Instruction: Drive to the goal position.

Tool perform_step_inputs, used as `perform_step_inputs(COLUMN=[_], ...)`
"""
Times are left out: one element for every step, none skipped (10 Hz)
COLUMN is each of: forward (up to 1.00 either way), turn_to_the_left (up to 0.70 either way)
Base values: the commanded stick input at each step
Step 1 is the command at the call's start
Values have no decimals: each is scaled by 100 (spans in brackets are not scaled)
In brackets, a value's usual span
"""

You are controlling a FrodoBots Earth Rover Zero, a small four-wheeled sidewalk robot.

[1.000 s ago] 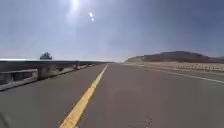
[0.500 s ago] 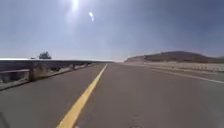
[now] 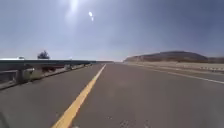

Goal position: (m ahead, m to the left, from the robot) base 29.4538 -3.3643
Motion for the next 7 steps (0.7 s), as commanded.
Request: perform_step_inputs(forward=[85, 85, 85, 85, 85, 85, 85], turn_to_the_left=[34, 34, 32, 15, 0, 0, 0])
